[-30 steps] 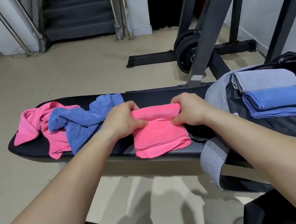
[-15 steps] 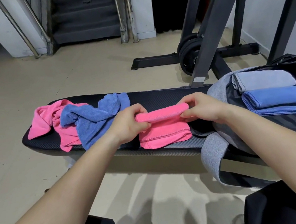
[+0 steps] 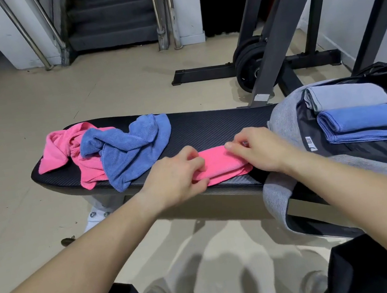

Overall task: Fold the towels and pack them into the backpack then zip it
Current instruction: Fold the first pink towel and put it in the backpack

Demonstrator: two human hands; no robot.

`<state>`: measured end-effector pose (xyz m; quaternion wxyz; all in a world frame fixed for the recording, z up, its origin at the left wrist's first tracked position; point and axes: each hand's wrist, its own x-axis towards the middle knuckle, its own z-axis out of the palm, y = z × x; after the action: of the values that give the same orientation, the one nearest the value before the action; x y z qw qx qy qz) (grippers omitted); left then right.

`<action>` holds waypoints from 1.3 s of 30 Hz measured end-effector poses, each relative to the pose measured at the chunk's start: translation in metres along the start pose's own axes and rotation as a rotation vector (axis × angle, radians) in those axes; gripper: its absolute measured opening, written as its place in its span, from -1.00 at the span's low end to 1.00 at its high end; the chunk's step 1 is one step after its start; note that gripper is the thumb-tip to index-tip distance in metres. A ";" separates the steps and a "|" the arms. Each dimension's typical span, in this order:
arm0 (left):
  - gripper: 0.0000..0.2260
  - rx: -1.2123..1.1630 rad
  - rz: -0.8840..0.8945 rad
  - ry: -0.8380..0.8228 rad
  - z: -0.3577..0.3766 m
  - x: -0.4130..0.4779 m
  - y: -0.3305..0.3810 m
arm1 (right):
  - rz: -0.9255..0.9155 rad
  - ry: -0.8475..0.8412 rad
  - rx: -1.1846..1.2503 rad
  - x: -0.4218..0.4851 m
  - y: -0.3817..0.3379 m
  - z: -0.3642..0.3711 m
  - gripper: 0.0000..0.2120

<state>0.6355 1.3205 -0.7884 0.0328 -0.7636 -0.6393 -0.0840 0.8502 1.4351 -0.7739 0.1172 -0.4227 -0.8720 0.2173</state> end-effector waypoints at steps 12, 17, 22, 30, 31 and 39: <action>-0.63 -0.113 -0.461 -0.031 0.029 0.058 0.032 | 0.071 0.100 -0.090 -0.009 -0.009 0.022 -0.66; -0.58 -0.073 -0.452 -0.039 0.046 0.053 0.031 | 0.153 0.183 -0.278 -0.006 -0.023 0.012 -0.78; -0.57 -0.092 -0.477 -0.072 0.044 0.052 0.035 | 0.062 0.209 -0.270 0.019 -0.030 0.032 -0.60; -0.52 -0.091 -0.461 -0.122 0.047 0.049 0.027 | 0.098 -0.055 -0.453 0.018 -0.001 0.047 -0.46; -0.52 -0.080 -0.460 -0.142 0.048 0.051 0.027 | 0.101 -0.078 -0.466 0.021 -0.001 0.046 -0.46; -0.51 -0.035 -0.485 -0.178 0.040 0.052 0.034 | 0.139 -0.096 -0.502 0.021 -0.007 0.047 -0.46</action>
<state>0.6810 1.3710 -0.8171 -0.0580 -0.5930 -0.8024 -0.0328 0.8141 1.4348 -0.8112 -0.0479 -0.4867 -0.8720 0.0215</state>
